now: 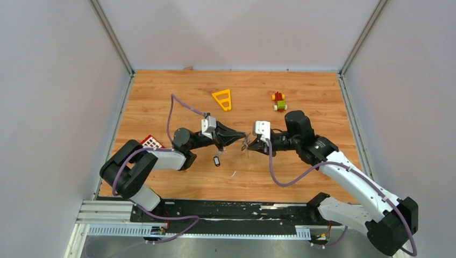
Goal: Put the keys on the keyring
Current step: Adjust the keyring.
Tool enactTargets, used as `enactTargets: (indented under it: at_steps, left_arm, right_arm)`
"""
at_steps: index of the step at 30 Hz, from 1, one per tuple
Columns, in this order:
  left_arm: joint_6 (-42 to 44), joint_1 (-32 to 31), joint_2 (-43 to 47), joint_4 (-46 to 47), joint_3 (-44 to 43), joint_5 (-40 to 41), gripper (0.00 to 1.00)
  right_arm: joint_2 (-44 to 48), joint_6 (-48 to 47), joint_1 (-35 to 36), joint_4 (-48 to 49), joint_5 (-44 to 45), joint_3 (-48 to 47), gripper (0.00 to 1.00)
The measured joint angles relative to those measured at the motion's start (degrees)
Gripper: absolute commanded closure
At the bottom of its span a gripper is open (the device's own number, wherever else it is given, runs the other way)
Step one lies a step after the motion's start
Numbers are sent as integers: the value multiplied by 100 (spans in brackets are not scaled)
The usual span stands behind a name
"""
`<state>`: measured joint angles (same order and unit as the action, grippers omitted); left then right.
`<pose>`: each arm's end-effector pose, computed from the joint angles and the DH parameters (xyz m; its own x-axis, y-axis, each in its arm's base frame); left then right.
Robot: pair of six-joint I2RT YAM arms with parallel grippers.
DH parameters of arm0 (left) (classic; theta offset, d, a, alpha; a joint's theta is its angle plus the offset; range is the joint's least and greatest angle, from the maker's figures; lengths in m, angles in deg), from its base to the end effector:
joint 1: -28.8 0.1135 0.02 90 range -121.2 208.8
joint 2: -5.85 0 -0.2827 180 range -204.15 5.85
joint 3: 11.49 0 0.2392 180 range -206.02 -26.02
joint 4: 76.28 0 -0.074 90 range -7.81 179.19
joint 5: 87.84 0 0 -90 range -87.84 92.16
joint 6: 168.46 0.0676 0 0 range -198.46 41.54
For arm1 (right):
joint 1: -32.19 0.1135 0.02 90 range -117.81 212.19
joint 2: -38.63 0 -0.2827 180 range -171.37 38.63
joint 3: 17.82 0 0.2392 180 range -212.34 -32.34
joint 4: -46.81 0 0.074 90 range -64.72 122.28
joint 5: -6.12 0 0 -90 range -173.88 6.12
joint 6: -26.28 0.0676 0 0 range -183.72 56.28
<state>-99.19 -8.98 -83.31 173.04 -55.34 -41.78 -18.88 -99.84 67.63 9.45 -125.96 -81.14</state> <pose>0.2053 -0.2185 0.2760 -0.0327 -0.2971 -0.9543 0.9950 0.0809 -0.0593 0.1464 0.1598 0.3112 0.1836 -0.4063 -0.8951 -0.9748 0.0421 -0.2191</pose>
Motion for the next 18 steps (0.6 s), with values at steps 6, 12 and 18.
enactTargets:
  at_steps: [6,12,18]
  left_arm:
    - [-105,-44,-111,46,0,76,100]
    - [-105,-76,-151,46,0,79,100]
    - [-131,-208,-160,52,-2,-57,100]
  right_arm:
    - [-186,114,0,15,24,0,88]
    - [-153,201,0,114,61,13,79]
    - [-140,223,0,232,155,37,81]
